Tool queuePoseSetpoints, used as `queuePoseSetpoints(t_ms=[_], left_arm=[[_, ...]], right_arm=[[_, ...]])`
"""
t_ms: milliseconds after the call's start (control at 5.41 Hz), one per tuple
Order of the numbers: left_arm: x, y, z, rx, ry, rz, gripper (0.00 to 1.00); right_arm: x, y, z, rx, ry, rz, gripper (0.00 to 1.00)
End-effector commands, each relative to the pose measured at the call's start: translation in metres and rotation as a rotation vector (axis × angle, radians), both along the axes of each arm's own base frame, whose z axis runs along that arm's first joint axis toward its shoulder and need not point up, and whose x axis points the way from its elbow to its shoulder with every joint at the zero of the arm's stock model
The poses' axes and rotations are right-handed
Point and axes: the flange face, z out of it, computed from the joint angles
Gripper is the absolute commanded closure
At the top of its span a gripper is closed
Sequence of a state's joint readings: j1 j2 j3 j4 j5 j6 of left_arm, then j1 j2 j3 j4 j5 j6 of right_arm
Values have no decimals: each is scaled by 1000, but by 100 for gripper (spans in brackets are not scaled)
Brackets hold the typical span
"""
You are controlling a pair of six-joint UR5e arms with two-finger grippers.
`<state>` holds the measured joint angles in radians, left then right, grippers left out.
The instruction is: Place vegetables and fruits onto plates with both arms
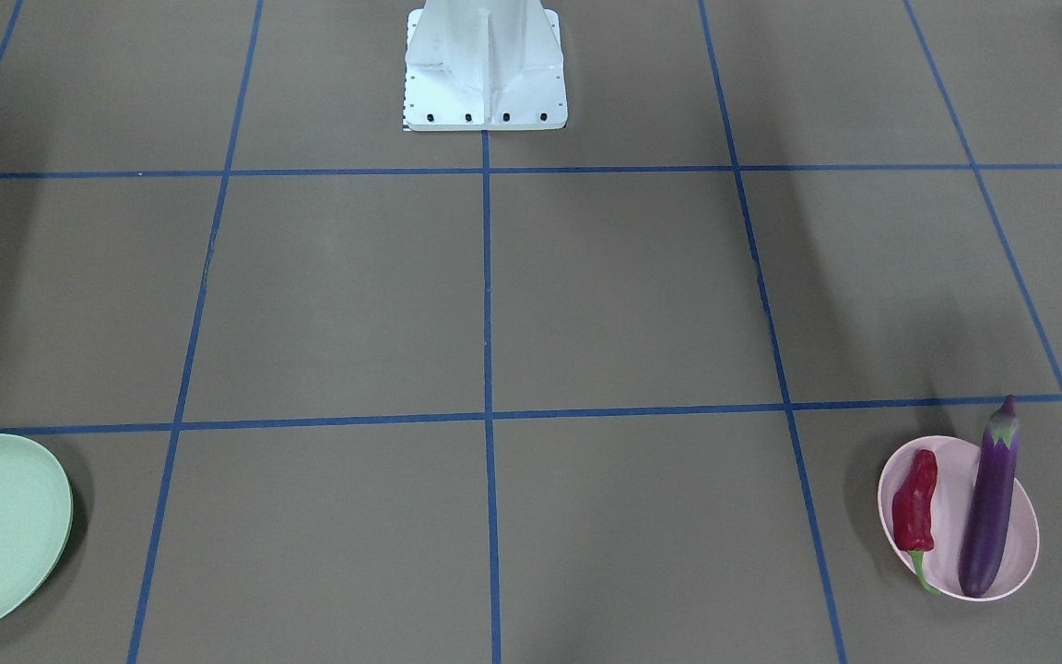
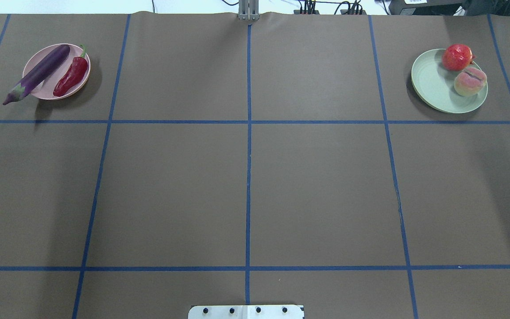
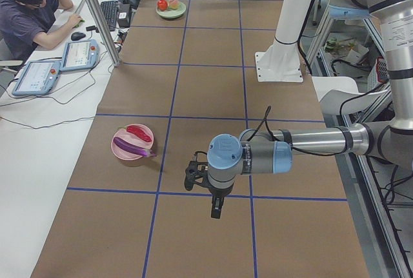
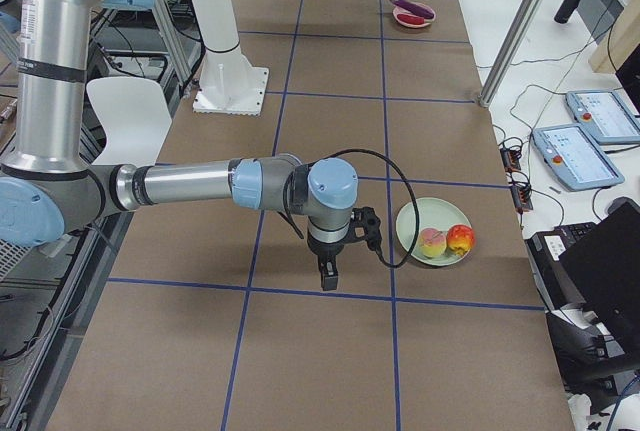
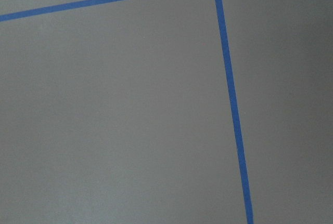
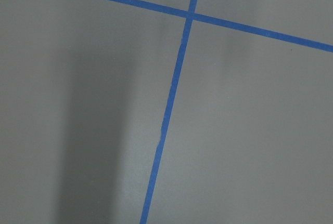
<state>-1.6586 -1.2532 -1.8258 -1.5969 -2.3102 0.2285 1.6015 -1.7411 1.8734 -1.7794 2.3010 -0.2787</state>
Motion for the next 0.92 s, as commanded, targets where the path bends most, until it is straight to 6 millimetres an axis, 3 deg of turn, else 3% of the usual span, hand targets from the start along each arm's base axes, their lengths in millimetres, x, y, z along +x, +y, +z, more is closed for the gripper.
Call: queuePoseSetpoints(t_ms=[0, 740], left_arm=[[0, 0, -1, 3, 0, 0, 0], [1, -2, -6, 15, -1, 2, 0]], right_arm=[[0, 0, 0, -3, -1, 3, 0], [0, 1, -1, -26, 1, 30, 0]])
